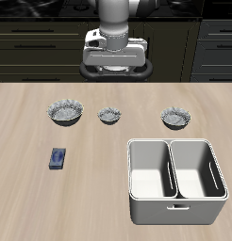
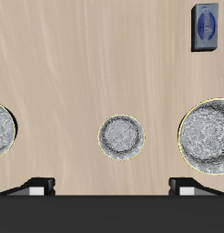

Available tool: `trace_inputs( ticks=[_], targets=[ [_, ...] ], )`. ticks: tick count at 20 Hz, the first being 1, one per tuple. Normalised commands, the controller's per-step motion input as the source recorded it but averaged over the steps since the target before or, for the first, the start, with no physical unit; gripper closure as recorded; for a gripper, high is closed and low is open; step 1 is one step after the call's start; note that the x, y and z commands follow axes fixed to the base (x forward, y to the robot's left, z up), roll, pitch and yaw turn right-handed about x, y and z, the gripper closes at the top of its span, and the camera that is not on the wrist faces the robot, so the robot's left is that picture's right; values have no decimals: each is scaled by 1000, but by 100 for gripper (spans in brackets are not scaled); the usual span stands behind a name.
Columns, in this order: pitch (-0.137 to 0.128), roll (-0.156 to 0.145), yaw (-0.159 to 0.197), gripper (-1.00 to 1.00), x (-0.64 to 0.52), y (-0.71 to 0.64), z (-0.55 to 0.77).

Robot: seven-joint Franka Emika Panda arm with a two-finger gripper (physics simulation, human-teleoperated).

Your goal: Place the smallest bowl in the left side of the drainer

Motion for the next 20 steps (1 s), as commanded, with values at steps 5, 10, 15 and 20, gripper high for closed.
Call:
trace_inputs(
  ticks=[5,10,15,20],
  targets=[
    [21,-9,20,-100,63,17,-323],
    [28,4,15,-100,60,43,-432],
    [12,4,10,-100,34,69,-332],
    [17,18,6,-100,2,82,-221]
  ],
)
